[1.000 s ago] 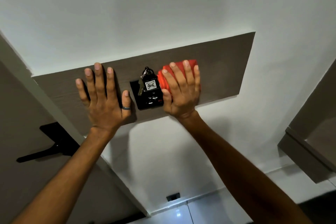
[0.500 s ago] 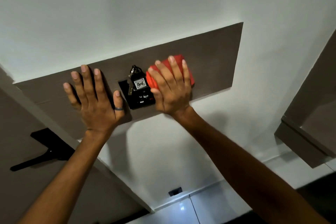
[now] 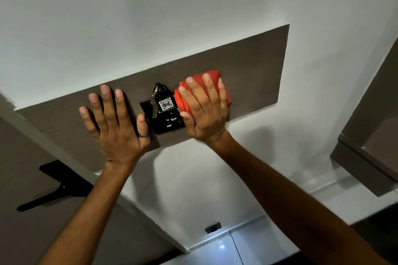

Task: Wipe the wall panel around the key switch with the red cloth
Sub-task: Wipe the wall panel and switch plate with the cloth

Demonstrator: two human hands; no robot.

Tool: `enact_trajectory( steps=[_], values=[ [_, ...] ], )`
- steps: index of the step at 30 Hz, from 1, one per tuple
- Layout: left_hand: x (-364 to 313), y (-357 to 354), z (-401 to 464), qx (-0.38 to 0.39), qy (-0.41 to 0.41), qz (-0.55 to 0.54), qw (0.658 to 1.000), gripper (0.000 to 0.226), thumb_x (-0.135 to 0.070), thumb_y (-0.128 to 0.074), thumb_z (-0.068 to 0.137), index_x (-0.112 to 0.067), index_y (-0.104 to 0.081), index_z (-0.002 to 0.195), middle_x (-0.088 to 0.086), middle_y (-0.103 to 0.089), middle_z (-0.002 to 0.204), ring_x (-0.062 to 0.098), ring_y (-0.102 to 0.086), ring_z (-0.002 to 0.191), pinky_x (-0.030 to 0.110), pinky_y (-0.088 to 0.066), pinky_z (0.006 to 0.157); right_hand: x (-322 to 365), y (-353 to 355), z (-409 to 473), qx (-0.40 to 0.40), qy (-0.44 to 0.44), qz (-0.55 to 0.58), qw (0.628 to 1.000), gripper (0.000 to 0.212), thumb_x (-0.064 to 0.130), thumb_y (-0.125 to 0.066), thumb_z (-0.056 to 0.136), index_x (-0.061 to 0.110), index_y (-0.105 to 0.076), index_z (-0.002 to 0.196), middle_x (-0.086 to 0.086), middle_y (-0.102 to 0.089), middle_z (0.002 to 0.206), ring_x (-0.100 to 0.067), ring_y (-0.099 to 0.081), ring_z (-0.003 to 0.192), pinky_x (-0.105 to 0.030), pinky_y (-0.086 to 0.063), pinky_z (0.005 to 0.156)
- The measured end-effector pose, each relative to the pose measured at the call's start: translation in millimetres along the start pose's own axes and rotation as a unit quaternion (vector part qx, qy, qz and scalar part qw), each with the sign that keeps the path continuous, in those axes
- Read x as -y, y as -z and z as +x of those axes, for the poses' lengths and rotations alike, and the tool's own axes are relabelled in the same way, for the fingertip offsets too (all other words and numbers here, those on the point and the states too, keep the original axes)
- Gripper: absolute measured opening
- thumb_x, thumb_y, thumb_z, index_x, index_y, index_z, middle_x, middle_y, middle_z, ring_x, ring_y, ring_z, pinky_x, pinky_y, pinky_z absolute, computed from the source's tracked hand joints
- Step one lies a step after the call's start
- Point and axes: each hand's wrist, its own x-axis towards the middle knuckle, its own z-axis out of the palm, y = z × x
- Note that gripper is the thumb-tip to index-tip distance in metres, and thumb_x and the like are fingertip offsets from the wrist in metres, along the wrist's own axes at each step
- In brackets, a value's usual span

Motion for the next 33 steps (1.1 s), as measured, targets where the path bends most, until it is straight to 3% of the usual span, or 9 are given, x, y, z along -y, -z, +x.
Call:
enact_trajectory(
  steps=[5, 9, 12, 15, 17, 21, 25, 28, 33],
  values=[
    [1, 1, 0, 0.004, -0.002, 0.004, 1.0, 0.065, -0.033, -0.043, 0.101, -0.001, -0.029, 0.157, 0.026, -0.035, 0.157, 0.027, -0.004, 0.157, 0.049, -0.005, 0.128, -4, 26, -45, 0.044, 0.059, -0.042, 0.996, 0.038, 0.041, -0.039, 0.11, 0.02, -0.059, 0.135, -0.006, -0.056, 0.141, -0.036, -0.053, 0.133, -0.061, -0.047, 0.11],
    [15, 6, 0, 0.008, -0.044, 0.011, 0.999, 0.063, -0.032, -0.042, 0.103, -0.001, -0.03, 0.157, 0.022, -0.034, 0.16, 0.026, -0.007, 0.157, 0.045, -0.007, 0.129, -6, 8, -7, 0.006, 0.024, -0.021, 0.999, 0.048, 0.046, -0.04, 0.11, 0.02, -0.055, 0.148, -0.006, -0.056, 0.15, -0.031, -0.042, 0.153, -0.056, -0.038, 0.123],
    [30, 5, -1, 0.011, -0.077, 0.025, 0.997, 0.063, -0.034, -0.039, 0.104, -0.004, -0.027, 0.158, 0.009, -0.013, 0.169, 0.025, -0.006, 0.158, 0.044, -0.005, 0.129, 0, 3, -1, 0.005, 0.004, -0.018, 1.0, 0.049, 0.046, -0.045, 0.109, 0.022, -0.052, 0.151, -0.004, -0.056, 0.151, -0.029, -0.038, 0.156, -0.053, -0.035, 0.125],
    [30, 5, -1, -0.001, -0.064, 0.035, 0.997, 0.066, -0.035, -0.04, 0.103, -0.004, -0.025, 0.159, 0.006, -0.007, 0.17, 0.025, -0.002, 0.158, 0.046, -0.004, 0.129, -9, 23, -26, 0.024, 0.045, -0.044, 0.998, 0.04, 0.039, -0.054, 0.106, 0.019, -0.06, 0.14, -0.004, -0.059, 0.144, -0.03, -0.054, 0.139, -0.049, -0.053, 0.107],
    [29, 7, 0, -0.005, -0.05, 0.036, 0.998, 0.067, -0.036, -0.04, 0.102, -0.004, -0.024, 0.159, 0.012, -0.016, 0.167, 0.025, 0.0, 0.157, 0.047, -0.004, 0.128, -14, 40, -43, 0.047, 0.052, -0.039, 0.997, 0.034, 0.031, -0.058, 0.105, 0.017, -0.061, 0.136, -0.005, -0.058, 0.143, -0.031, -0.056, 0.134, -0.046, -0.058, 0.097],
    [28, 6, 0, 0.001, -0.036, 0.036, 0.999, 0.068, -0.037, -0.042, 0.101, -0.005, -0.026, 0.158, 0.02, -0.038, 0.157, 0.026, -0.002, 0.157, 0.05, -0.008, 0.127, 8, 50, -44, 0.058, -0.052, 0.072, 0.994, 0.037, 0.031, -0.049, 0.112, 0.012, -0.052, 0.144, -0.01, -0.054, 0.146, -0.035, -0.05, 0.14, -0.058, -0.052, 0.104],
    [30, 5, -1, 0.003, -0.043, 0.034, 0.999, 0.068, -0.039, -0.042, 0.101, -0.008, -0.027, 0.159, 0.014, -0.029, 0.163, 0.027, -0.006, 0.157, 0.051, -0.01, 0.127, 61, 25, -28, 0.034, 0.051, 0.059, 0.996, 0.046, 0.044, -0.046, 0.109, 0.018, -0.055, 0.146, -0.009, -0.057, 0.151, -0.03, -0.041, 0.153, -0.054, -0.036, 0.125],
    [31, 5, -2, -0.001, -0.043, 0.028, 0.999, 0.068, -0.04, -0.043, 0.101, -0.009, -0.026, 0.16, 0.009, -0.022, 0.165, 0.027, -0.007, 0.157, 0.05, -0.009, 0.128, 61, 4, -17, 0.01, 0.1, -0.014, 0.995, 0.045, 0.048, -0.049, 0.104, 0.022, -0.064, 0.138, -0.005, -0.062, 0.148, -0.029, -0.04, 0.15, -0.053, -0.031, 0.124],
    [31, 3, -2, -0.005, -0.039, 0.018, 0.999, 0.067, -0.04, -0.04, 0.102, -0.011, -0.025, 0.16, 0.008, -0.024, 0.164, 0.025, -0.004, 0.157, 0.049, -0.007, 0.128, 86, -21, -30, -0.054, -0.06, -0.025, 0.996, 0.044, 0.047, -0.044, 0.107, 0.02, -0.058, 0.139, -0.009, -0.056, 0.143, -0.026, -0.02, 0.163, -0.051, -0.017, 0.134]
  ],
)
